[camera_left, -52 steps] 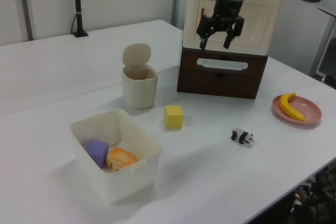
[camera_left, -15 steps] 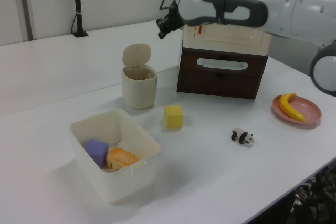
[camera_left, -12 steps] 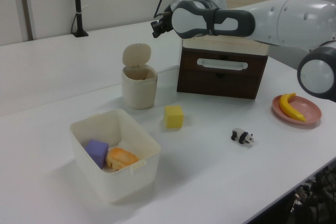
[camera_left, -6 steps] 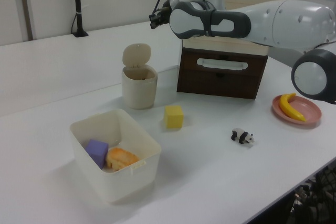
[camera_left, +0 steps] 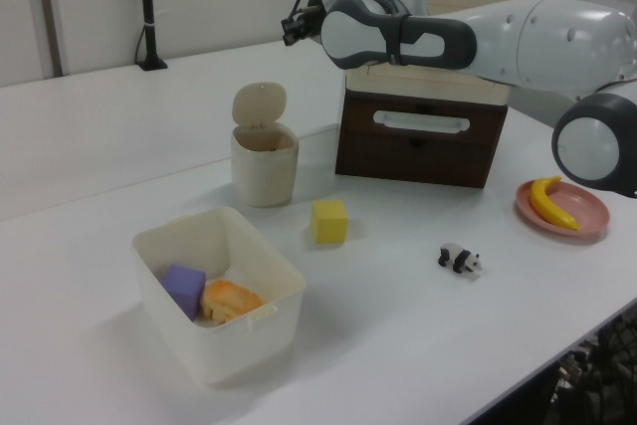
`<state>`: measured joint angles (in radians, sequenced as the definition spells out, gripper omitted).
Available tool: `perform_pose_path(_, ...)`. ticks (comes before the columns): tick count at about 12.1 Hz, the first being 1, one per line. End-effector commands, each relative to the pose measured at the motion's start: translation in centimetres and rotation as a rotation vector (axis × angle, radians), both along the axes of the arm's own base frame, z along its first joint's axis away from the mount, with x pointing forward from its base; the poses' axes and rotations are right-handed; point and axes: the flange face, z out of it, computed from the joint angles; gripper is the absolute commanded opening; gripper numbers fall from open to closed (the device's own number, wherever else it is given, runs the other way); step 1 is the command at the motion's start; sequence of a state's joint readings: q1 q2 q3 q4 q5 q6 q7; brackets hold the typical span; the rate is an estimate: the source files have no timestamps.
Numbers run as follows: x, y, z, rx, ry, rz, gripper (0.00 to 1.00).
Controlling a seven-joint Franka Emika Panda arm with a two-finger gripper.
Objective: Close the trash can
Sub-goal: 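Lower the gripper fingertips behind the raised lid of the trash can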
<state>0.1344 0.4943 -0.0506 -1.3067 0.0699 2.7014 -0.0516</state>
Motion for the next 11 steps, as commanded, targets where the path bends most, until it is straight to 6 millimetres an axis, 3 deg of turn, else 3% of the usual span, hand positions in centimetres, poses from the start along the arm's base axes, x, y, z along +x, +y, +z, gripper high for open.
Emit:
perform_pose_path(1,1.6,1.1,0.4,-0.011,-0.062,0.021,0.00)
perform_pose_path(4,3.0,1.7,-2.0,-0.021,-0.090,0.026,0.00)
perform_pose_path(6,3.4,3.1,-3.8,-0.038,-0.093,0.042,0.00)
perform_pose_path(11,3.8,3.8,-6.1,-0.079,-0.069,0.058,0.00)
